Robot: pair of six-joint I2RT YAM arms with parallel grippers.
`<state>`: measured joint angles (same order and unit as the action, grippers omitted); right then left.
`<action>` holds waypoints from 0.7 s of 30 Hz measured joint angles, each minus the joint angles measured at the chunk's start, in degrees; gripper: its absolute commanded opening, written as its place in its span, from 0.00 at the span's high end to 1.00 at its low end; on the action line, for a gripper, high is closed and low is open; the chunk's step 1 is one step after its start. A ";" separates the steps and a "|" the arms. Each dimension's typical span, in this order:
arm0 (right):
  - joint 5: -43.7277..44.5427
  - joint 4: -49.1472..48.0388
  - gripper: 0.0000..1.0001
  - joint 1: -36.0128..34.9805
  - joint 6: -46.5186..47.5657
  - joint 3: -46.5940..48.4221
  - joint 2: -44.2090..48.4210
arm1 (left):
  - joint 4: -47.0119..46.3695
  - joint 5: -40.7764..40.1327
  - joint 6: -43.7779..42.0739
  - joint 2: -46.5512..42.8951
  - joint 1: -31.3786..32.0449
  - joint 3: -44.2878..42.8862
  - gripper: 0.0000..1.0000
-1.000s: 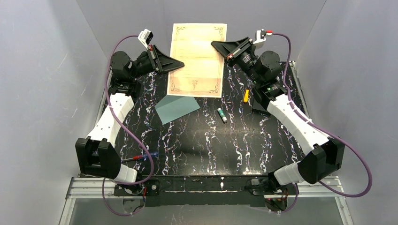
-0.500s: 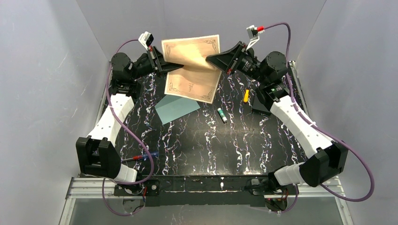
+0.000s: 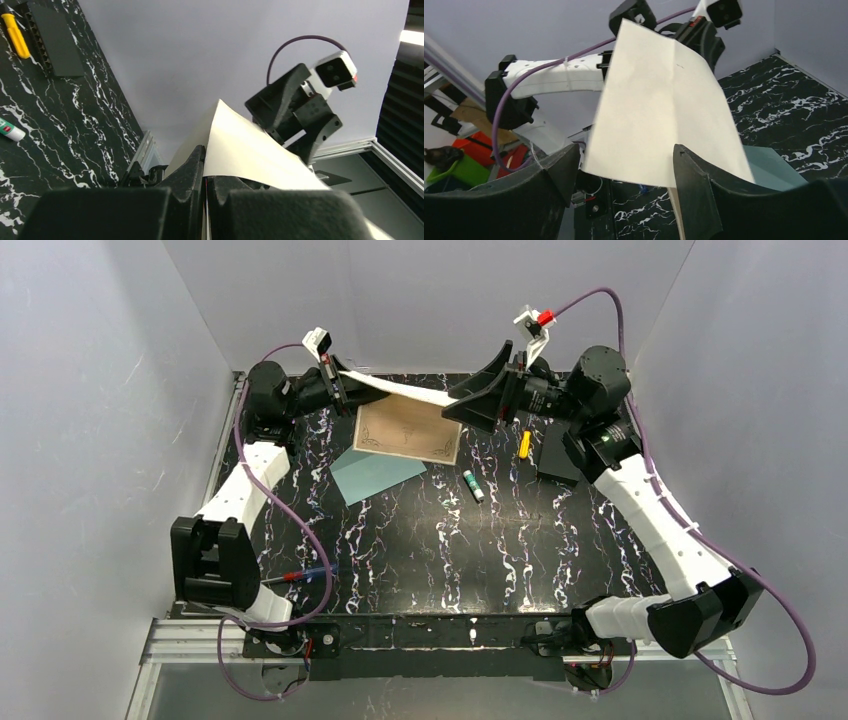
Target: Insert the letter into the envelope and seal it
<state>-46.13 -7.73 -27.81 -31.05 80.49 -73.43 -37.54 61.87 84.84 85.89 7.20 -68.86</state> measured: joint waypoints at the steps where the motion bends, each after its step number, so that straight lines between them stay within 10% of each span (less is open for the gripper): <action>1: -1.25 -0.04 0.23 0.00 -0.31 0.33 0.15 | 0.11 0.31 -0.59 0.20 -0.02 0.44 1.00; 21: 3.67 -11.30 0.24 -0.02 -15.74 3.23 0.17 | 0.20 12.48 -33.31 -8.00 -1.49 5.03 1.00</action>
<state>-42.46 -19.03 -27.83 -46.78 83.72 -73.25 -37.34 74.35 51.53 77.89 5.72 -63.83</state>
